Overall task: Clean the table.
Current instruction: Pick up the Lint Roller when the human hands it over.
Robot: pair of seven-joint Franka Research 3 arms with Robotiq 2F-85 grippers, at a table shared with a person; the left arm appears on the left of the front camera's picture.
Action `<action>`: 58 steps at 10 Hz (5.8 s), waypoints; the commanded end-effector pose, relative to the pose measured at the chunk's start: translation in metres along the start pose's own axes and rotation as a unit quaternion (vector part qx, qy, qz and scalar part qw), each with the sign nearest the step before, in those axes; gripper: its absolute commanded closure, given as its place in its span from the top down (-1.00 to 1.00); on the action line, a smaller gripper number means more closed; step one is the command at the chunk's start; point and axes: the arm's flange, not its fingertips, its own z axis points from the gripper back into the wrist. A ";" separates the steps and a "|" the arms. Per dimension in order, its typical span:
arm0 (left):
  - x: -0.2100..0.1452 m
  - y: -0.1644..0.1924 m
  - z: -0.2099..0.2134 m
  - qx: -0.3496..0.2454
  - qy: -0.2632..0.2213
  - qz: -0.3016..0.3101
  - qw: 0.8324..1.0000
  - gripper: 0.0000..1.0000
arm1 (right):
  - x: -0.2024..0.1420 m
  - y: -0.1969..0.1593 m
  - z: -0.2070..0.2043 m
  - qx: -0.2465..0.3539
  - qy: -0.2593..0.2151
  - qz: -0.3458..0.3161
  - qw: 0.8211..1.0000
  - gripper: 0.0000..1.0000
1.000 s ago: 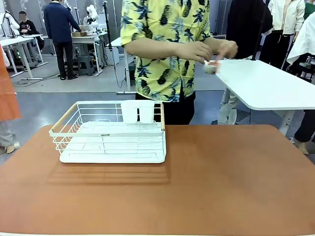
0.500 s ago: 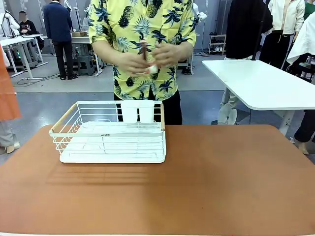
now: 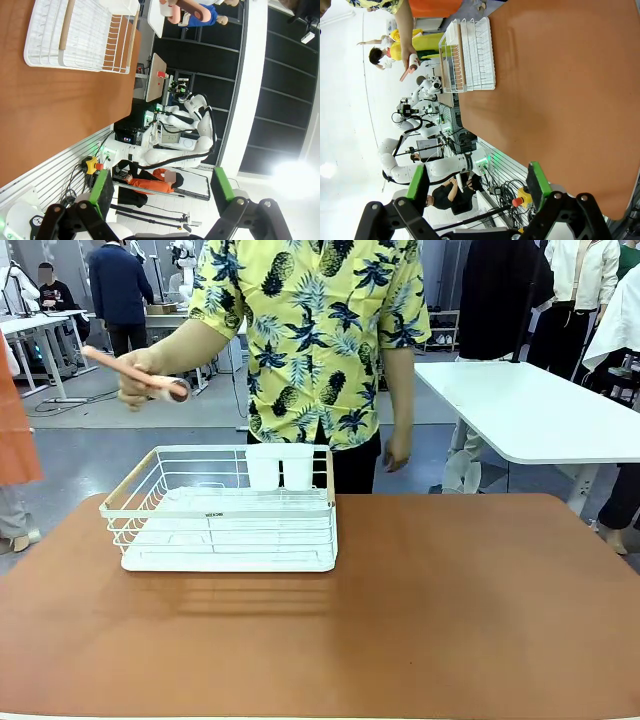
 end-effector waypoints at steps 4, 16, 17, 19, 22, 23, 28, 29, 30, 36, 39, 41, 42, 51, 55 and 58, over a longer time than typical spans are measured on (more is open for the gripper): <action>-0.002 0.000 0.002 -0.001 -0.002 -0.003 1.000 1.00 | -0.001 0.001 0.000 0.000 0.000 0.001 1.000 1.00; -0.010 -0.048 -0.014 0.042 -0.062 0.074 0.994 1.00 | -0.001 0.001 0.000 0.000 0.000 0.001 1.000 1.00; -0.014 -0.064 -0.020 0.061 -0.083 0.096 0.990 1.00 | -0.001 0.001 0.000 0.000 0.000 0.001 1.000 1.00; -0.023 -0.094 -0.038 0.116 -0.147 0.142 0.972 1.00 | -0.001 0.001 0.000 0.000 0.000 0.001 1.000 1.00; -0.028 -0.128 -0.069 0.170 -0.209 0.155 0.950 1.00 | -0.001 0.001 0.000 0.000 0.000 0.001 1.000 1.00; -0.030 -0.137 -0.075 0.180 -0.215 0.145 0.949 1.00 | -0.001 0.001 0.000 0.000 0.000 0.001 1.000 1.00; -0.036 -0.146 -0.136 0.236 -0.263 0.117 0.928 1.00 | -0.001 0.001 0.000 0.000 0.000 0.001 1.000 1.00; -0.032 -0.144 -0.144 0.239 -0.274 0.122 0.923 1.00 | -0.001 0.001 0.000 0.000 0.000 0.001 1.000 1.00; -0.028 -0.139 -0.152 0.236 -0.293 0.126 0.918 1.00 | -0.001 0.001 0.000 0.000 0.000 0.001 1.000 1.00; -0.016 -0.111 -0.177 0.220 -0.293 0.138 0.920 1.00 | -0.001 0.001 0.000 0.000 0.000 0.001 1.000 1.00; -0.011 -0.101 -0.181 0.223 -0.302 0.139 0.917 1.00 | -0.001 0.001 0.000 0.000 0.000 0.001 1.000 1.00; -0.010 -0.100 -0.183 0.219 -0.300 0.144 0.917 1.00 | -0.001 0.001 0.000 0.000 0.000 0.001 1.000 1.00; -0.010 -0.097 -0.184 0.219 -0.296 0.148 0.918 1.00 | -0.001 0.001 0.000 0.000 0.000 0.001 1.000 1.00; -0.005 -0.096 -0.184 0.202 -0.286 0.140 0.926 -0.76 | -0.001 0.001 0.000 0.000 0.000 0.001 1.000 1.00; -0.005 -0.097 -0.179 0.195 -0.287 0.139 0.927 -1.00 | -0.001 0.001 0.000 0.000 0.000 0.001 1.000 1.00; -0.008 -0.097 -0.180 0.211 -0.287 0.149 0.923 -1.00 | -0.001 0.001 0.000 0.000 0.000 0.001 1.000 1.00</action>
